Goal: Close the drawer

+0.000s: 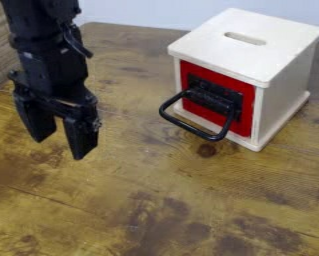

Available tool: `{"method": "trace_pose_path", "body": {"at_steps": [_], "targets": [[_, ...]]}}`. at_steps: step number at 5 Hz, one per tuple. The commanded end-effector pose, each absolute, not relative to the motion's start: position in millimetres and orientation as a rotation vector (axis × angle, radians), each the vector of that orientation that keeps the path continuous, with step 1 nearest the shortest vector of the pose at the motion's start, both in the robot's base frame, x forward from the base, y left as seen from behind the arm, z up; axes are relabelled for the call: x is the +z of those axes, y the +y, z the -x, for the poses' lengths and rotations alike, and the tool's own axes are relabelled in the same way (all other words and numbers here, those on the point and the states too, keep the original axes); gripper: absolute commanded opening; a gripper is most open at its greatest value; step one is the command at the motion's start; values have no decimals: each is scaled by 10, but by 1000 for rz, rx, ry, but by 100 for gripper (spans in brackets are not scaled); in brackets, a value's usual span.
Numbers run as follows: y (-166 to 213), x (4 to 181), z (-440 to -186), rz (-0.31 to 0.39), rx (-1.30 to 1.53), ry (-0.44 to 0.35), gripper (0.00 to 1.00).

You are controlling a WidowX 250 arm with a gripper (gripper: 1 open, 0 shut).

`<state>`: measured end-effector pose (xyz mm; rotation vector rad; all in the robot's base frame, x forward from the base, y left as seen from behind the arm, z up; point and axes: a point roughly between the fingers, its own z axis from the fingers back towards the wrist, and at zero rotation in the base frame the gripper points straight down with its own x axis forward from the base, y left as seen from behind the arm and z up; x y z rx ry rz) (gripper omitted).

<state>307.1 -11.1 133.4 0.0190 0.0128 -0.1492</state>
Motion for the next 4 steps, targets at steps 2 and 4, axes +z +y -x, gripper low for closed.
{"method": "trace_pose_path", "body": {"at_steps": [2,4], "targets": [[-203,1598,-3037,-28,-106,-35,100],[-95,1550,-2947,-30,-36,-42,100]]}}
